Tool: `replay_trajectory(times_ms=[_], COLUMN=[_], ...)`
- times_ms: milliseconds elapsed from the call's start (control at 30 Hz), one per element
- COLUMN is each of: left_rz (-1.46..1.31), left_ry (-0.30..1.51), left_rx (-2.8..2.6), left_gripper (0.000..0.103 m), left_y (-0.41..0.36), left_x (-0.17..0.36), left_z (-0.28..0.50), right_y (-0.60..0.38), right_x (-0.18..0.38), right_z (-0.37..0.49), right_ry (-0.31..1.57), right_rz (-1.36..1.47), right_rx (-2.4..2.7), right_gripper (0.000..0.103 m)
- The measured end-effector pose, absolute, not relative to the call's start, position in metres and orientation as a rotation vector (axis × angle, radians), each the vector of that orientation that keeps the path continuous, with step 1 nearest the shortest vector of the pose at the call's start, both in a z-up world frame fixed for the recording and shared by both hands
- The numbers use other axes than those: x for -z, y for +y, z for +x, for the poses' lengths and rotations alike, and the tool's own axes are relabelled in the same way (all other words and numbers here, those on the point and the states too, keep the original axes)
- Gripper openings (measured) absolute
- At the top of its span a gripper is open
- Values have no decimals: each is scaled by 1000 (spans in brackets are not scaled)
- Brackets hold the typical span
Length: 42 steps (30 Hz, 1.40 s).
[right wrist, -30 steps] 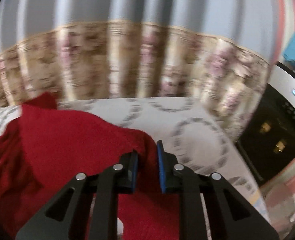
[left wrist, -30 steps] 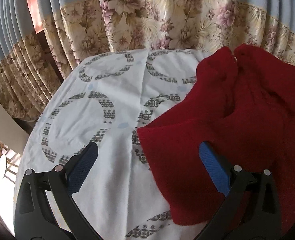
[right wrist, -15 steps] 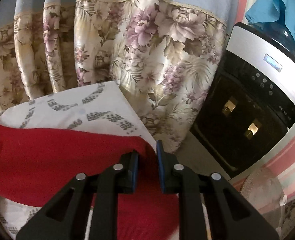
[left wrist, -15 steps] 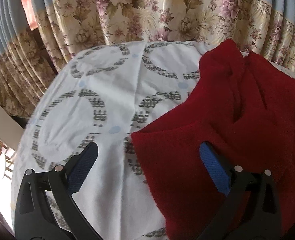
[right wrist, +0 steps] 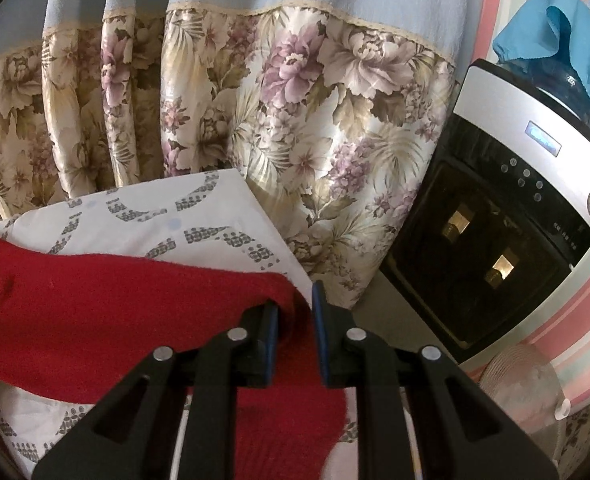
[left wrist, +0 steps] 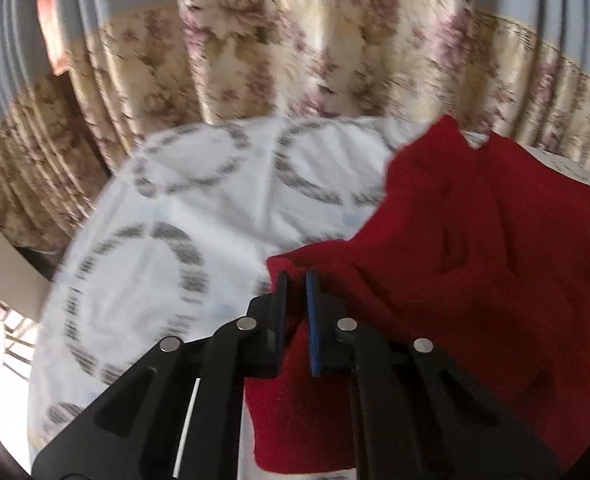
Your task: Fold small clothes
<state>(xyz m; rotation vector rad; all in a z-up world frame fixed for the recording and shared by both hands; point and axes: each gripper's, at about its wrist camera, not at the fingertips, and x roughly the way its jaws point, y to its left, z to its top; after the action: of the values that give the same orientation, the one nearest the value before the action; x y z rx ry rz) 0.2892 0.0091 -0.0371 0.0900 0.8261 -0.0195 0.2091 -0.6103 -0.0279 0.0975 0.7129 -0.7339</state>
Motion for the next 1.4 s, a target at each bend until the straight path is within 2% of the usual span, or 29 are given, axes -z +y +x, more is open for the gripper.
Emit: replay_trajectory(times_ms=[367,600,700,733,767,800,833,867,1100,1267,1400], left_rz=[118,106,89,85,76,65,65,70,72,-71,-192], left_ry=[770,780,819,836,848,853,822,797,721,735,767], left_rx=[-256,-291,-286,-280,-267,-265,-277,-283,-190,-139,-127], left_gripper=[5,6,10,12,22,55,78,83,91,94,95], left_y=[120,143,143,143,143,144,144,143,109,82,61], left_x=[5,15,31,35,37,38,33,29,6,22,42], left_z=[343,376,379,379,377,370,359,350,220,123,70], right_y=[-622,-650,-658,-658,-656,-654,-652,-650,-586,-517,-469], right_x=[15,21,30,32,32,30,26,22,3,15,29], right_z=[207,203,209,213,213,211,207,201,107,29,11], right_ry=[699,712,764,781,782,774,757,744,665,654,687], right_rz=[84,125,145,144,137,128,123,124,123,172,143], right_rx=[755,815,779,748,731,723,713,703,476,259,146], right_gripper=[16,15,18,34,53,60,62,62,62,62,62])
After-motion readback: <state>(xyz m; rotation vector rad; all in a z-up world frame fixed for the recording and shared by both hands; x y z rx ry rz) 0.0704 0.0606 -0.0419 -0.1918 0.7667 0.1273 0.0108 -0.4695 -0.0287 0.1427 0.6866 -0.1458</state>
